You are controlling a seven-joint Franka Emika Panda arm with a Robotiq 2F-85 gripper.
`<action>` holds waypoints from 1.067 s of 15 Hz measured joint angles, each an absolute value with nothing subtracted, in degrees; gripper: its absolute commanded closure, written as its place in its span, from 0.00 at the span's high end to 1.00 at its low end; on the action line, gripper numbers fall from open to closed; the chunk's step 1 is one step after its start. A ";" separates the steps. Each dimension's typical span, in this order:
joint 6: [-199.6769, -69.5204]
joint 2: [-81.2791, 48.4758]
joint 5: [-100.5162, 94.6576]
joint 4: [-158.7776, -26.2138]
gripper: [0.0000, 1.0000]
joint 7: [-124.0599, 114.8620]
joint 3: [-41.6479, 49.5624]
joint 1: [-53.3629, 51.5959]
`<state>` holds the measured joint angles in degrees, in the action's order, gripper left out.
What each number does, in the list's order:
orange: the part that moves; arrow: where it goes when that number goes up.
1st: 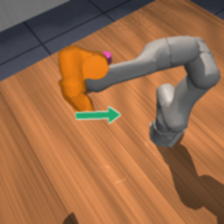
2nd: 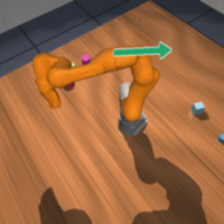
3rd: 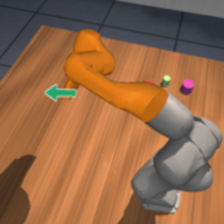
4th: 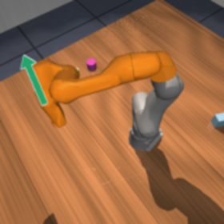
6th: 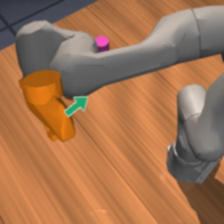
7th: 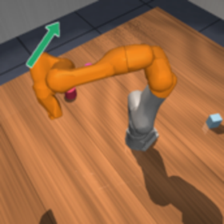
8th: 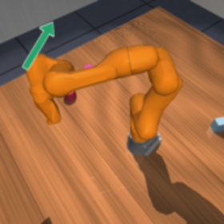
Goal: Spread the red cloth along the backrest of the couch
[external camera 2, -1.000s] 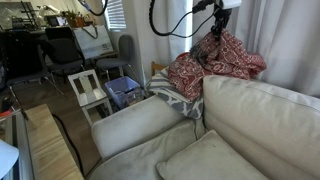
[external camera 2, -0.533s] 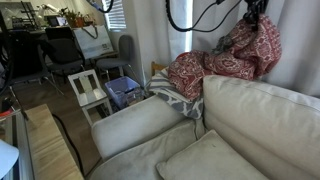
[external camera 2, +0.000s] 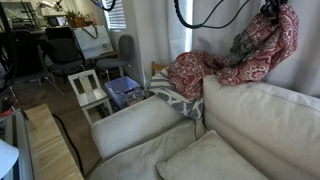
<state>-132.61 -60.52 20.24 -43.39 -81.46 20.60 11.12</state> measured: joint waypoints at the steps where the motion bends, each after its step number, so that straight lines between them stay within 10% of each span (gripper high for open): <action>1: -132.74 -60.64 20.24 -43.42 0.03 -82.10 20.84 11.10; 16: -134.30 -65.65 5.17 -35.11 0.03 -115.12 24.65 26.55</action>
<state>-134.30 -65.65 5.17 -35.11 -115.12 24.65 26.55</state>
